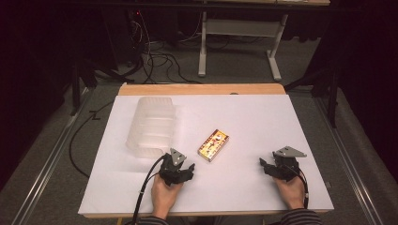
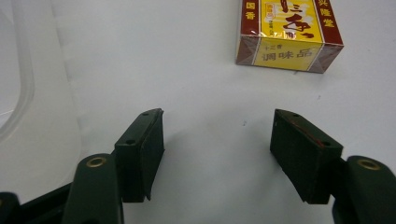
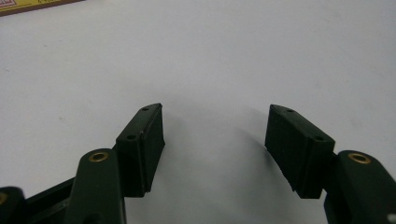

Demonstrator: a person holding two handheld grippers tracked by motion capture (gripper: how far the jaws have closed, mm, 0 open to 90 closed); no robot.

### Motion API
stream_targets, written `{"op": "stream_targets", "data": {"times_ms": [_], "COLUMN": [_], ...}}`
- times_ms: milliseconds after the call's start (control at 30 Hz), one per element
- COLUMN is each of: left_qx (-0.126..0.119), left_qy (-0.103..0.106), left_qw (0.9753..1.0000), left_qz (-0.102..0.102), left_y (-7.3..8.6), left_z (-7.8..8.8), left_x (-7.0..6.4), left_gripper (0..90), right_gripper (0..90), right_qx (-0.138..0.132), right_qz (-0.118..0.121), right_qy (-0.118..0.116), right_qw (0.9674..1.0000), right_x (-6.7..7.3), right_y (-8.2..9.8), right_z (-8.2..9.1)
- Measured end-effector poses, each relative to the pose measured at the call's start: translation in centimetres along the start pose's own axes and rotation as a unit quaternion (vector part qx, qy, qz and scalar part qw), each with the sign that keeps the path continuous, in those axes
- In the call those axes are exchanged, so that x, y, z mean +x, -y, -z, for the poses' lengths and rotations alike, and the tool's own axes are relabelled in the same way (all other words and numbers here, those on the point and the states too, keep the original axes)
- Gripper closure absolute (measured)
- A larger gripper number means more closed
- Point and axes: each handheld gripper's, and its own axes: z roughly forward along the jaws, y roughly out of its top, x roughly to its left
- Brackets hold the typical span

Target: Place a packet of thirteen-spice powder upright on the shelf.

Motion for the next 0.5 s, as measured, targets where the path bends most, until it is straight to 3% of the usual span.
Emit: {"op": "stream_targets", "data": {"times_ms": [500], "left_qx": [0.001], "left_qy": [-0.001], "left_qw": [1.0], "left_qz": [0.0], "left_y": [0.0], "left_z": [0.01], "left_x": [-0.02], "left_gripper": [35.1], "right_gripper": [37.9], "right_qx": [0.0], "right_qz": [0.003], "right_qy": [0.002], "right_qw": [1.0], "right_x": [0.05], "right_y": [0.01], "right_z": [0.02]}}
